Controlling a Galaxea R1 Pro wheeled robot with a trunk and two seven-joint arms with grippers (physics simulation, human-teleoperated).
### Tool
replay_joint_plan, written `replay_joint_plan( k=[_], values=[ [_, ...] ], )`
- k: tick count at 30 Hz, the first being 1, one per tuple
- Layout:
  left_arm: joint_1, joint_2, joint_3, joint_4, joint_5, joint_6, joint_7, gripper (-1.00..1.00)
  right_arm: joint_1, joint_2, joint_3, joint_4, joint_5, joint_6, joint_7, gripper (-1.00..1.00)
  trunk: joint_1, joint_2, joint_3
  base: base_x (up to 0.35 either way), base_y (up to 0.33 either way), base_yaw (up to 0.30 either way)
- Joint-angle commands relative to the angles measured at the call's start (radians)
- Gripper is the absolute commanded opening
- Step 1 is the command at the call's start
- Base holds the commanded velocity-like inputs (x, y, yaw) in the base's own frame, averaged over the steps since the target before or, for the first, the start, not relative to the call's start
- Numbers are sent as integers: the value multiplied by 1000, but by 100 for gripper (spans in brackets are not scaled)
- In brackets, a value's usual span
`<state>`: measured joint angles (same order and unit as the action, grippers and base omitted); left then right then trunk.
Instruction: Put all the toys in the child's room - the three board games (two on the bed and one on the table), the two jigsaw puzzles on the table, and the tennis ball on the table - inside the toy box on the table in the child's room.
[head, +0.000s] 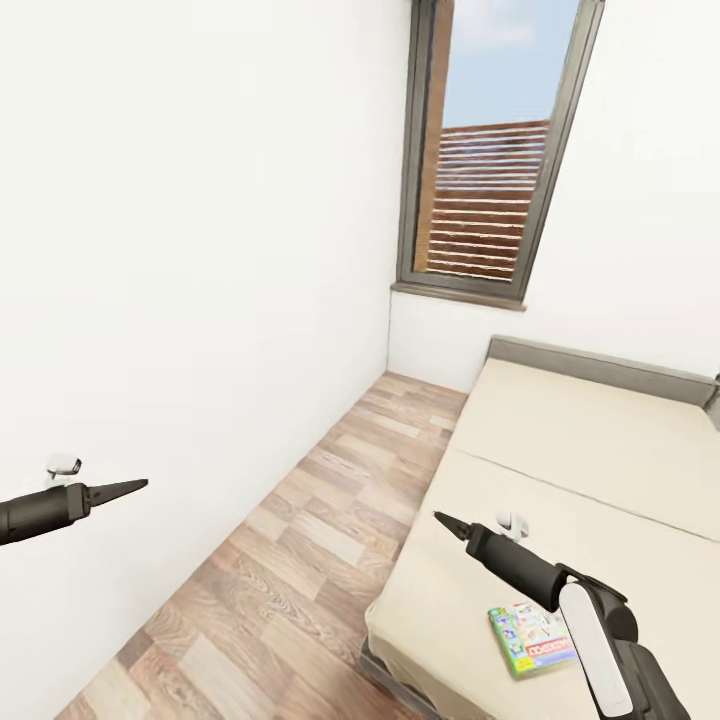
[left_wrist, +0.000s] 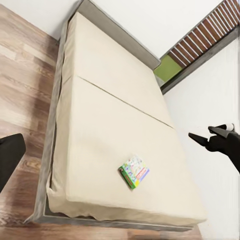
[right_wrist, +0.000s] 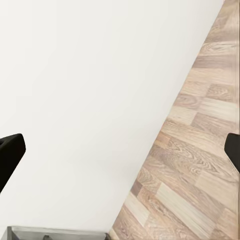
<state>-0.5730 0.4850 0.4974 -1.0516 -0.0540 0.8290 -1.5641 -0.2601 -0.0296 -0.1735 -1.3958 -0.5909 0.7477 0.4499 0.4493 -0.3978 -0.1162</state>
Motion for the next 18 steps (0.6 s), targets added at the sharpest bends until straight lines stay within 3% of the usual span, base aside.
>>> replay_joint_plan(
  k=[1, 18],
  values=[
    [-1, 0, 1, -1, -6, 10, -7, 100, -1, 0, -2, 0, -1, 6, 3, 100, 1, -2, -2, 0, 0, -283],
    [-1, 0, 1, -1, -6, 6, -7, 100, -1, 0, -2, 0, -1, 4, 3, 100, 1, -2, 9, 0, 0, -283]
  ],
)
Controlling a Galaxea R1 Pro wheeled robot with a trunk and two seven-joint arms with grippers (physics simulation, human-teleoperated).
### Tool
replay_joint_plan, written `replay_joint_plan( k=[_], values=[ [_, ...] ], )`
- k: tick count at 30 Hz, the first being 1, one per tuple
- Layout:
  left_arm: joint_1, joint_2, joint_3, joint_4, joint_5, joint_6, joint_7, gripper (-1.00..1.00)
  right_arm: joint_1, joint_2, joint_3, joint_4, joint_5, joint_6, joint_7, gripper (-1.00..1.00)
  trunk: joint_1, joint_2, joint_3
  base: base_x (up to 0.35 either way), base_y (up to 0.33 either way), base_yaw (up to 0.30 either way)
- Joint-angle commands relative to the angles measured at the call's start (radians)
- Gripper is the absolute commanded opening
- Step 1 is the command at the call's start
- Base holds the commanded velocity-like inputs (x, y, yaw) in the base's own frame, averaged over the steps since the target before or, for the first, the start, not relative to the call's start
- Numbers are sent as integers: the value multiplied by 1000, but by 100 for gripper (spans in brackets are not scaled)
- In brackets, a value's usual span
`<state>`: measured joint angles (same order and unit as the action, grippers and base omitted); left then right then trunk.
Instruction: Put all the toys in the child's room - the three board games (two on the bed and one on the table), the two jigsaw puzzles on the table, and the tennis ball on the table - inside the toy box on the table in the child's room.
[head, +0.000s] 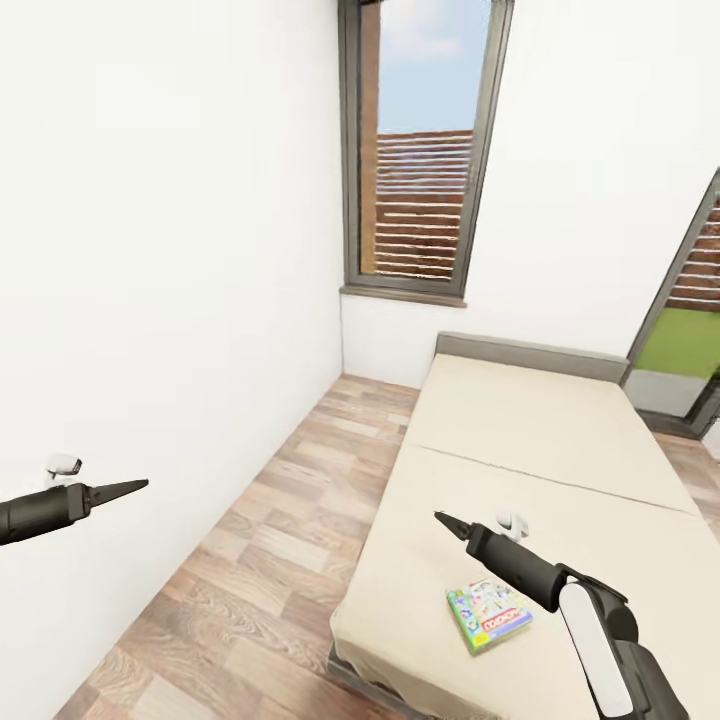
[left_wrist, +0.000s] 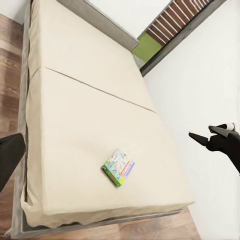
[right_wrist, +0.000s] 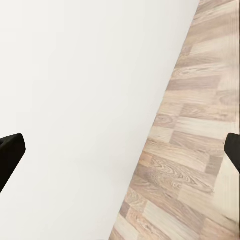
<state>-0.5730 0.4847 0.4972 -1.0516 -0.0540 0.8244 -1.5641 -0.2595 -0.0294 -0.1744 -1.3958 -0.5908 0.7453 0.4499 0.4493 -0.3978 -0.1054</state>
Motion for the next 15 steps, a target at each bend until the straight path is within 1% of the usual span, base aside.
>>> replay_joint_plan(
  k=[1, 15],
  values=[
    [-1, 0, 1, -1, -6, 10, -7, 100, -2, 0, -2, 0, -1, 6, 3, 100, 1, -2, -2, 0, 0, -283],
    [-1, -10, 1, -1, -6, 10, -7, 100, -1, -1, -2, 0, -1, 6, 3, 100, 1, -2, 7, 0, 0, -282]
  ],
)
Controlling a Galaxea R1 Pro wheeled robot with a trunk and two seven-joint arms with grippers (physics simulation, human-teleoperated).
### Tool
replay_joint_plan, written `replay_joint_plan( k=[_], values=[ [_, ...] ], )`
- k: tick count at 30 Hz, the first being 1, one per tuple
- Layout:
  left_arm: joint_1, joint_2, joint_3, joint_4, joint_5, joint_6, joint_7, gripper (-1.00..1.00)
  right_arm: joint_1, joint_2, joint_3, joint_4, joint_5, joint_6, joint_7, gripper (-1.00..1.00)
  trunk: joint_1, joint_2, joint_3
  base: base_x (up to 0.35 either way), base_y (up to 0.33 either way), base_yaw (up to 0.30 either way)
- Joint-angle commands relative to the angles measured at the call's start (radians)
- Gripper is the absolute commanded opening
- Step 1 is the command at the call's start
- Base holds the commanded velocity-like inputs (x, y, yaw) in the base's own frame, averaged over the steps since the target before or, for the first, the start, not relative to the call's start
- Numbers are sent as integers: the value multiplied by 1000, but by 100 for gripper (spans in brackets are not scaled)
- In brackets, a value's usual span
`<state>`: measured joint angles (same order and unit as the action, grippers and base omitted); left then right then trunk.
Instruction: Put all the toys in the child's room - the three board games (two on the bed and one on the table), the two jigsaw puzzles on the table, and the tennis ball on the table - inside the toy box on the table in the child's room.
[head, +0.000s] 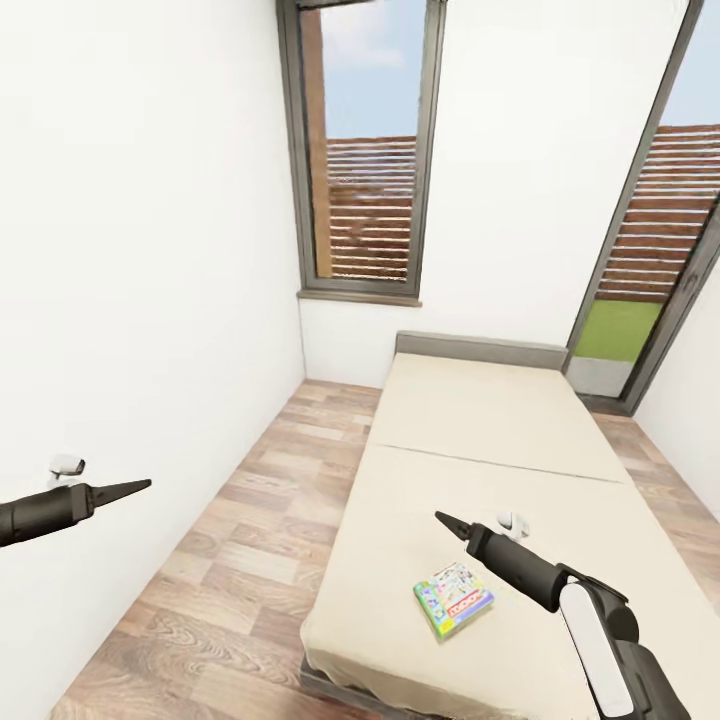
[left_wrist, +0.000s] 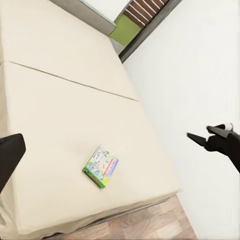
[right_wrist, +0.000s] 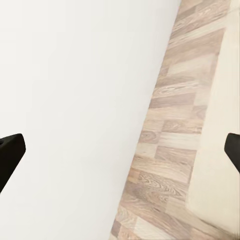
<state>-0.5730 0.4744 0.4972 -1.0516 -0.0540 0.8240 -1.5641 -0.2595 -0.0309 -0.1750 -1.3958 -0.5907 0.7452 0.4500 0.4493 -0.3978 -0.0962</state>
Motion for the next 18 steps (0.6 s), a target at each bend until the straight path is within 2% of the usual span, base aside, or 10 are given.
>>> replay_joint_plan(
  k=[1, 10, 18],
  values=[
    [-1, -1, 1, -1, -6, 10, -7, 100, -1, 0, -1, 0, -1, 6, 3, 100, 1, -2, -2, 0, 0, -282],
    [0, -17, 1, -1, -6, 10, -7, 100, -1, 0, -1, 0, -1, 8, 3, 100, 1, -2, 4, 0, -23, -282],
    [0, -19, 1, -1, -6, 10, -7, 100, -1, 0, -2, 0, -1, 8, 3, 100, 1, -2, 9, 0, -189, -282]
  ],
)
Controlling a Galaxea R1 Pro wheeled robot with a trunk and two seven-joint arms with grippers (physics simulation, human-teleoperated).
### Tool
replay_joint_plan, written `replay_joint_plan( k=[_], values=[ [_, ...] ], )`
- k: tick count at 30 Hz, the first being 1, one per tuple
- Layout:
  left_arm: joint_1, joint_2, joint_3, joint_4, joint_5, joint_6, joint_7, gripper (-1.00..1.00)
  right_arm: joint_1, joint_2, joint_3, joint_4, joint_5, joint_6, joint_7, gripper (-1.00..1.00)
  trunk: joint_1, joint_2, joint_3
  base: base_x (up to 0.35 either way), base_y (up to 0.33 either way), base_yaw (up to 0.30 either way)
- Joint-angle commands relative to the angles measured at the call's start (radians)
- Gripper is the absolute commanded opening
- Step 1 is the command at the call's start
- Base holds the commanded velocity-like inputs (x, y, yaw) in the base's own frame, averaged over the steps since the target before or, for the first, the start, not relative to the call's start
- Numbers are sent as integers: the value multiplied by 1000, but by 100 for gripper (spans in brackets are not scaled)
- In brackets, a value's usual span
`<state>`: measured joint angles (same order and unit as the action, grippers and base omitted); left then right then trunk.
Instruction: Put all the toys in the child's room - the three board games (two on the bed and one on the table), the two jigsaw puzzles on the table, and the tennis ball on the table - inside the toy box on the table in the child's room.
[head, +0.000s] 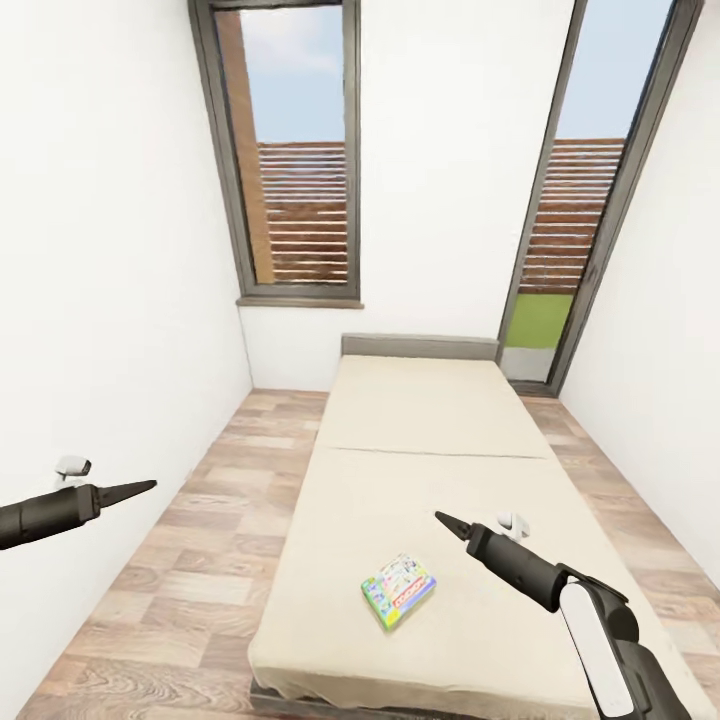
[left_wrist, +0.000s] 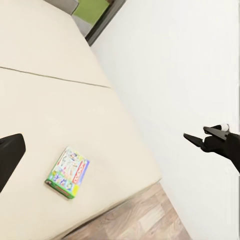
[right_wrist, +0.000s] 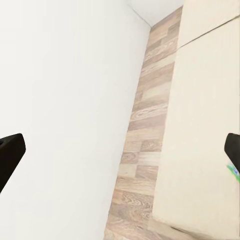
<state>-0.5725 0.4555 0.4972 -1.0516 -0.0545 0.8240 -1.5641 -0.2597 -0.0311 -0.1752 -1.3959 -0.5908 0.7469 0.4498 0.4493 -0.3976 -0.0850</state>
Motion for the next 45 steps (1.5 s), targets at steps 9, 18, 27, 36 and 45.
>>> replay_joint_plan(
  k=[9, 18, 27, 36, 45],
  values=[
    [-1, -1, 1, -1, -6, 10, -7, 100, -1, 0, -2, 1, -1, 6, 3, 100, 1, -2, 3, 0, -79, -282],
    [0, -6, 1, -1, -7, 10, -7, 100, -2, 0, -3, 1, -1, 7, 3, 100, 1, -2, 9, 0, -223, -282],
    [0, -7, 0, -1, -7, 10, -7, 100, -1, 0, -3, 2, -1, 8, 1, 100, 1, -2, 13, 3, -171, -282],
    [0, -9, 0, -1, -7, 10, -7, 100, -1, 4, -3, 1, 0, 6, -1, 100, 1, -2, 10, 68, -81, -223],
    [0, -9, -30, -1, -8, 10, -7, 100, -1, 5, -3, 1, 0, 6, -3, 100, 1, -2, -1, 110, -95, -139]
  ],
)
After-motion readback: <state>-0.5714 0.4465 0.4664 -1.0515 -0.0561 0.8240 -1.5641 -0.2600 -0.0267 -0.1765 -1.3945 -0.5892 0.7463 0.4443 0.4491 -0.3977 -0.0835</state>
